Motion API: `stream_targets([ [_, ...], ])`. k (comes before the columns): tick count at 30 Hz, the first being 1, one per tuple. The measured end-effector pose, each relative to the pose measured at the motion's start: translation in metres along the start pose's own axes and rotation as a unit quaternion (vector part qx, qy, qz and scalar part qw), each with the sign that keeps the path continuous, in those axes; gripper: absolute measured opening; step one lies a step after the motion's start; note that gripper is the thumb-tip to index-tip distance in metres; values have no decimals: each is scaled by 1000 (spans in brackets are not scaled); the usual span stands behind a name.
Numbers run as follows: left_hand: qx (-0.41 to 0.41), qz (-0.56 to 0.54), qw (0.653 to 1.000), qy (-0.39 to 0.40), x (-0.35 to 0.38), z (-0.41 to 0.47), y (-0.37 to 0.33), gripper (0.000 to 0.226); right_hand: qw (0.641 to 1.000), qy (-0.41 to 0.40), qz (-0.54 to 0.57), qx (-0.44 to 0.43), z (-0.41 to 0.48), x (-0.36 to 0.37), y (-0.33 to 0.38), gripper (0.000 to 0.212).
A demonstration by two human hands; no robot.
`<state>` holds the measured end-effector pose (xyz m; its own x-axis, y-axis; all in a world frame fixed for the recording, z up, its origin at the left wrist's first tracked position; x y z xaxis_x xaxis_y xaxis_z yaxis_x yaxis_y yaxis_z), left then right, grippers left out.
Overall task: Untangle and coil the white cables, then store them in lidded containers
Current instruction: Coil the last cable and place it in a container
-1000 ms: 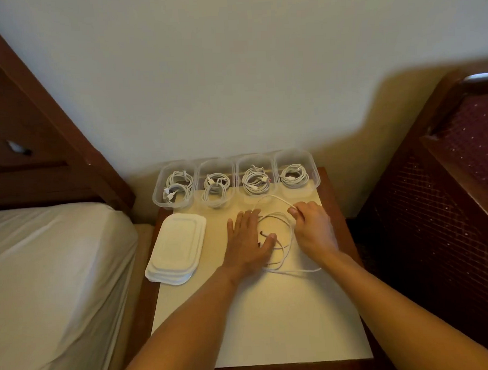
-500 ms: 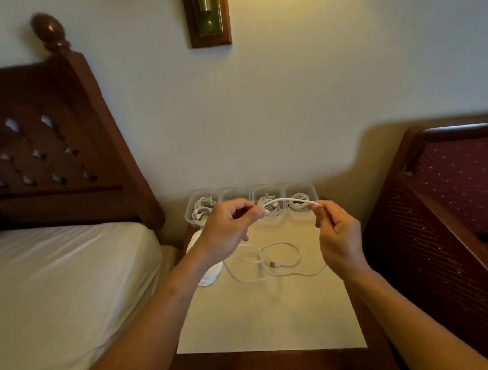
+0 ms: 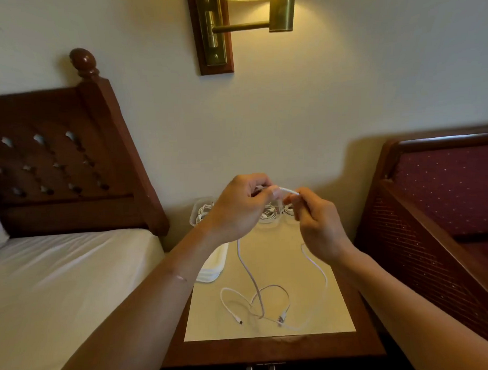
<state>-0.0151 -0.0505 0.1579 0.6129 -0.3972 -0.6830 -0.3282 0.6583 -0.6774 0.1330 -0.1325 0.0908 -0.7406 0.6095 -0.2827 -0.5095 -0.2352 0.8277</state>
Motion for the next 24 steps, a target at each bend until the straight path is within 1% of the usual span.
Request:
stream_targets([
  [1, 4, 88, 995, -37, -2, 3, 4, 17, 1000, -24, 15, 13, 3, -4, 3, 19],
  [2, 0, 182, 981, -70, -3, 2, 9, 14, 998, -43, 34, 32, 7, -9, 4, 18],
  [3, -11, 251, 963, -99, -1, -2, 14, 20, 995, -51, 63, 56, 10, -12, 5, 16],
  [4, -3, 277, 952, -131, 4, -10, 15, 31, 991, -53, 93, 80, 13, -14, 7, 18],
  [5, 31, 268, 947, -176, 11, -22, 12, 38, 984, -55, 129, 108, 17, -15, 8, 21],
  [6, 69, 245, 943, -216, 22, -37, 7, 39, 975, -58, 166, 138, 20, -14, 10, 25],
  [7, 104, 210, 945, -229, 38, -52, 3, 37, 961, -66, 208, 172, 24, -13, 11, 28],
  [8, 115, 171, 958, -200, 56, -65, 1, 40, 942, -75, 252, 209, 27, -12, 12, 31],
  [9, 92, 132, 978, -136, 76, -74, 4, 49, 920, -85, 293, 245, 31, -10, 14, 34],
  [10, 45, 105, 992, -52, 97, -82, 8, 63, 901, -97, 322, 273, 36, -9, 15, 35],
  [11, -14, 86, 996, 28, 118, -88, 19, 73, 884, -110, 346, 294, 41, -9, 16, 37],
  [12, -73, 58, 992, 85, 134, -93, 31, 72, 868, -124, 368, 309, 46, -10, 14, 39],
  [13, -116, 3, 987, 108, 143, -95, 38, 58, 856, -132, 384, 322, 50, -12, 12, 40],
  [14, -138, -58, 984, 99, 146, -94, 46, 38, 852, -132, 384, 331, 53, -13, 7, 40],
  [15, -148, -91, 982, 79, 142, -91, 50, 20, 861, -119, 362, 337, 55, -15, 1, 39],
  [16, -146, -99, 982, 63, 136, -86, 53, 14, 882, -99, 313, 337, 55, -17, -6, 38],
  [18, -119, -80, 989, 44, 115, -75, 43, 24, 930, -29, 169, 325, 49, -21, -20, 33],
  [19, -107, -89, 990, 33, 100, -71, 33, 26, 942, 14, 109, 318, 43, -21, -24, 30],
  [20, -103, -119, 987, 28, 85, -66, 22, 29, 947, 59, 59, 311, 36, -19, -28, 29],
  [21, -109, -158, 981, 28, 71, -59, 13, 34, 949, 103, -4, 299, 27, -19, -31, 34],
  [22, -118, -176, 977, 31, 55, -52, 5, 42, 946, 146, -98, 274, 19, -20, -31, 41],
  [23, -125, -172, 976, 39, 39, -46, -3, 46, 931, 182, -202, 244, 11, -21, -28, 44],
  [24, -130, -156, 978, 56, 28, -41, -10, 44, 919, 184, -278, 212, 7, -24, -27, 45],
])
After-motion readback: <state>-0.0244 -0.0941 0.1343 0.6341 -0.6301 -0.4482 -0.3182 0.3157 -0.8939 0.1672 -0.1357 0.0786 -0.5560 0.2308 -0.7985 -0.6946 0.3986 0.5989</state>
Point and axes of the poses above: each hand's wrist, its own z-axis towards the middle knuckle, its own x-axis out of the palm, y = z × x, the point moved 5 cm from there along z, towards the middle knuckle, and after that the axes turned 10 degrees about z, right-handed, at the moved point
